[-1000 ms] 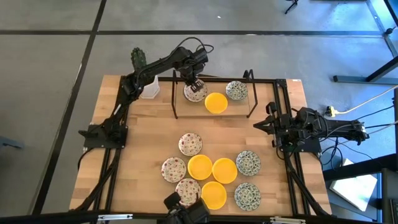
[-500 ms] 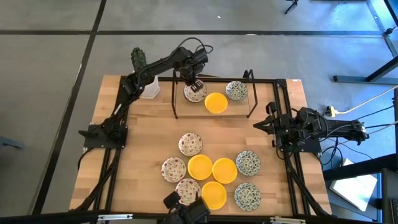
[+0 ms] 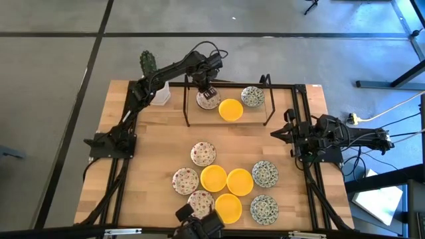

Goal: Pick & Place Mini bowls
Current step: Stack the white bowl on top of the white bowl on the shelf, then stack the blue bowl on top of the blue bowl on the shelf

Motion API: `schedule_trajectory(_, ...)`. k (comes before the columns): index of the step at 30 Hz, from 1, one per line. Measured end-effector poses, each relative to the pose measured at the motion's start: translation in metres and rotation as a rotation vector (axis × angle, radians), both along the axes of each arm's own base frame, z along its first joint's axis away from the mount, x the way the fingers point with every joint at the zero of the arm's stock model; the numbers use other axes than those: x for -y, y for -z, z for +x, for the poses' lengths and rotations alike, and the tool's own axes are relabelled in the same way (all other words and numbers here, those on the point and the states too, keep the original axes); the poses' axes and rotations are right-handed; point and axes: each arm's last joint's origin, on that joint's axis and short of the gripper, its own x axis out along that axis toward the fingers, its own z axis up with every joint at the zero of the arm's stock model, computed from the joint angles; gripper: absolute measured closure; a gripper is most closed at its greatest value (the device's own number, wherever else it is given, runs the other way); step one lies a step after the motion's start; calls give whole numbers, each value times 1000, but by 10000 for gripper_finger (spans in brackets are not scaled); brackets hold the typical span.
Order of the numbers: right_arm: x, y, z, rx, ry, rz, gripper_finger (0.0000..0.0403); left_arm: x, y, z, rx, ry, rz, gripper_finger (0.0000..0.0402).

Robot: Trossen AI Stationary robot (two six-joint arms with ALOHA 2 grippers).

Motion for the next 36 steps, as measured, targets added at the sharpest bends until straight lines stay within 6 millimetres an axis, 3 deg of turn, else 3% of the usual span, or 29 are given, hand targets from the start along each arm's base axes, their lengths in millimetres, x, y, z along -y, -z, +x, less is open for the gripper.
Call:
schedule_trajectory(10,0,0,0,0,0,0,382,2,-6,0,-8,4,14,248)
schedule_trajectory(17,0,0,0,0,0,0,382,14,-54,-4,33,24,94,221)
schedule_trajectory(23,0,0,0,0,0,-3,382,74,-138,-31,198,161,261,230)
schedule_trajectory(29,0,0,0,0,0,0,382,163,-221,-76,668,525,347,244)
schedule_trajectory(32,0,0,0,0,0,0,382,204,-229,-104,794,677,368,251)
schedule_trajectory(36,0,0,0,1,0,0,382,231,-211,-141,906,651,487,265)
